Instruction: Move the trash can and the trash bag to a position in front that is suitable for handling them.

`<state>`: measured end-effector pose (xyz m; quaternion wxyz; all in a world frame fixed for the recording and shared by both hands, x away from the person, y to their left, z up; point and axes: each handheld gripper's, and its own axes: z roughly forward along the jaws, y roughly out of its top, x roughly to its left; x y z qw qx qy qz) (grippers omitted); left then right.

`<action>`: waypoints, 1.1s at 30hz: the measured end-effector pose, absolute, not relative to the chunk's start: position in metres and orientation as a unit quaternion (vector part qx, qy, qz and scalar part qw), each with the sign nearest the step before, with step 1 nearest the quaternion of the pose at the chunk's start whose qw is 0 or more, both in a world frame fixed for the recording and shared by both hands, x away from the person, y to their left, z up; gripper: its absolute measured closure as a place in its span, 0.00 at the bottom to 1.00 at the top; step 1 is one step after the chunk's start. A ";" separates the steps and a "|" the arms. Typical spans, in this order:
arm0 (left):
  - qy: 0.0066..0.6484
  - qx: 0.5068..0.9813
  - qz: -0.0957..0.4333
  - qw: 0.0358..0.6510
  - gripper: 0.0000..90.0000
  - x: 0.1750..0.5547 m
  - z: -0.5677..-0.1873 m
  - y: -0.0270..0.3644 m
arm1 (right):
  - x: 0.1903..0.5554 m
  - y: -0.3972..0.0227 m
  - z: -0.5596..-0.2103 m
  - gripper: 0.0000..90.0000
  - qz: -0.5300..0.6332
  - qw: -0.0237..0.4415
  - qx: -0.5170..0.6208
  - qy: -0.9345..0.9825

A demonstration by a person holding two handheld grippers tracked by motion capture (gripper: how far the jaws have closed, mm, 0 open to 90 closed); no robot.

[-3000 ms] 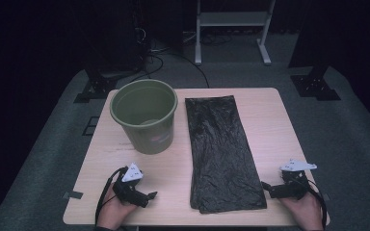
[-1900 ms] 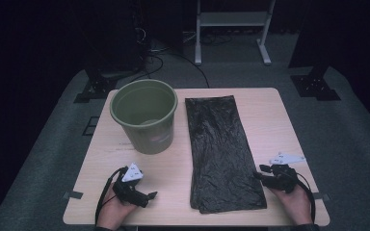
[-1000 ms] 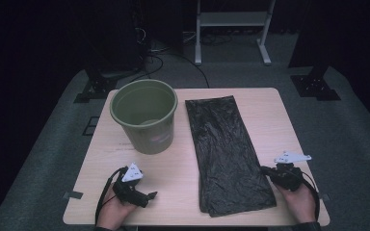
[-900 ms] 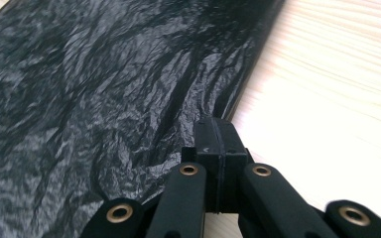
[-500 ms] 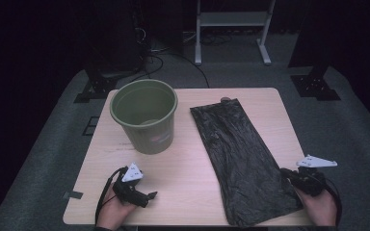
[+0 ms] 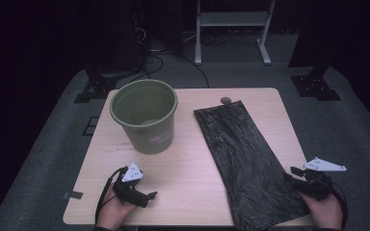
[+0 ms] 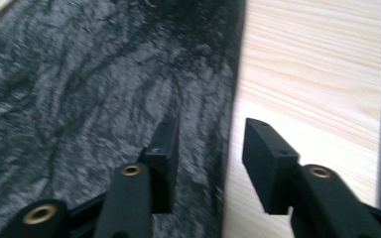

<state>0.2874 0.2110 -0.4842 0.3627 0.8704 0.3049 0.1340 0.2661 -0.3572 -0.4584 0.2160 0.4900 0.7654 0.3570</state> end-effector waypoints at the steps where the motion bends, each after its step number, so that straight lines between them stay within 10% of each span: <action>1: 0.305 0.870 0.134 0.363 0.00 0.287 -0.484 0.211 | 0.268 -0.353 -0.458 0.56 0.361 0.212 0.487 0.767; 33: 0.305 0.870 0.134 0.362 0.00 0.287 -0.484 0.211 | 0.313 -0.272 -0.480 0.03 0.334 0.181 0.432 0.818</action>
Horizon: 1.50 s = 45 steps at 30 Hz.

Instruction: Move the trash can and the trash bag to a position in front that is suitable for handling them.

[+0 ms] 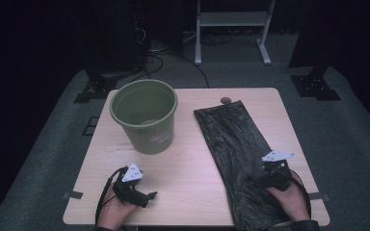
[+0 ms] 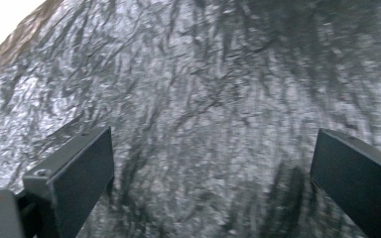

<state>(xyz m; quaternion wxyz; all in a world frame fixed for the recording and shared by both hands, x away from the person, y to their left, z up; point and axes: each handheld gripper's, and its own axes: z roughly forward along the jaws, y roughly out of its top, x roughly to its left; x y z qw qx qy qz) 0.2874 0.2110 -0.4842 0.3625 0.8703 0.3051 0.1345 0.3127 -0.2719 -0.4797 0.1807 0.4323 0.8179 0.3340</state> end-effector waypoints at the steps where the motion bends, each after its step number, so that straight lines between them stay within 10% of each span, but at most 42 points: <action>1: 0.306 0.870 0.135 0.362 0.00 0.287 -0.484 0.211 | 0.313 -0.271 -0.481 0.03 0.331 0.180 0.430 0.820; 45: 0.328 0.835 0.146 0.417 0.00 0.284 -0.412 0.225 | 0.313 -0.275 -0.488 0.02 0.343 0.179 0.436 0.812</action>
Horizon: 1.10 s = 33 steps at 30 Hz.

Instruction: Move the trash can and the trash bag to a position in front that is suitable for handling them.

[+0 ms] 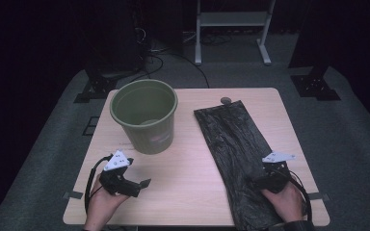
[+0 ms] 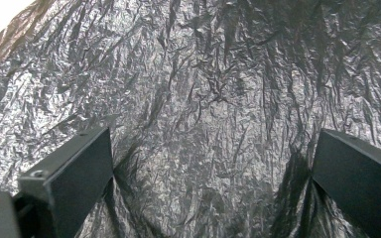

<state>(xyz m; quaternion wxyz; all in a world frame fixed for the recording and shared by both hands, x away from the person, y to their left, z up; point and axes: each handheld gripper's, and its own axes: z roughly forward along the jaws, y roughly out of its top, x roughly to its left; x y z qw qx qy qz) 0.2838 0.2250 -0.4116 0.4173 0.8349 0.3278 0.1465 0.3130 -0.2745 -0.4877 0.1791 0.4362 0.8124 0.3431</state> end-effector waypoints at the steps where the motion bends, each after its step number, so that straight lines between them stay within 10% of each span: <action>1: 0.327 0.835 0.146 0.419 0.00 0.284 -0.410 0.225 | 0.313 -0.275 -0.488 0.02 0.343 0.179 0.436 0.812; 33: 0.356 0.812 0.183 0.424 0.00 0.309 -0.341 0.245 | 0.313 -0.275 -0.488 0.02 0.343 0.179 0.436 0.812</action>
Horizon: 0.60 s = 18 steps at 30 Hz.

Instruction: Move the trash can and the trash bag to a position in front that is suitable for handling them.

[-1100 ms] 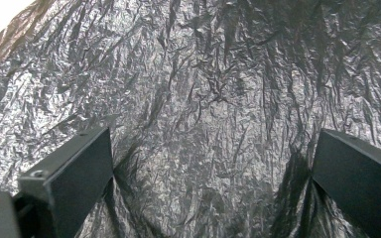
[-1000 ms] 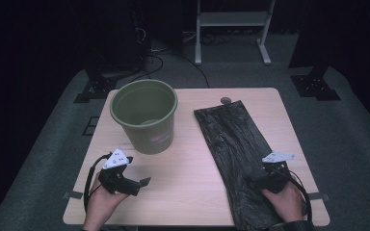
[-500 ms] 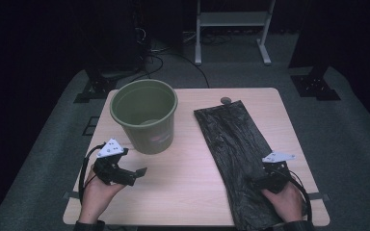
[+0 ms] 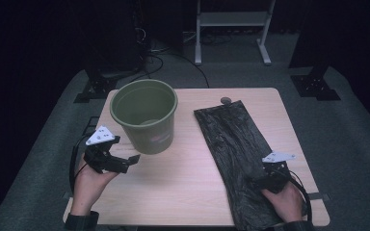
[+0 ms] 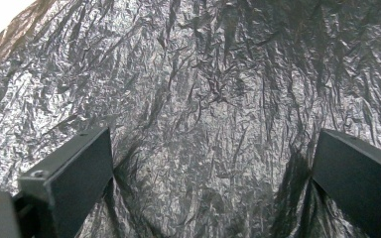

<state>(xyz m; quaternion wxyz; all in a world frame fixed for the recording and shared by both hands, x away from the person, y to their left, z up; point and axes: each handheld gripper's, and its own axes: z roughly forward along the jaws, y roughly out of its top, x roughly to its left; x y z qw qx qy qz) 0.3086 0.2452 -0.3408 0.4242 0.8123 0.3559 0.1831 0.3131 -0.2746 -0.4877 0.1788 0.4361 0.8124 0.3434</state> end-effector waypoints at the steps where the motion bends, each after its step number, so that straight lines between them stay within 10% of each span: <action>1: 0.356 0.812 0.184 0.425 0.00 0.310 -0.338 0.246 | 0.313 -0.275 -0.488 0.02 0.343 0.179 0.436 0.812; 18: 0.372 0.796 0.212 0.427 0.00 0.337 -0.301 0.255 | 0.313 -0.275 -0.488 0.02 0.343 0.179 0.436 0.812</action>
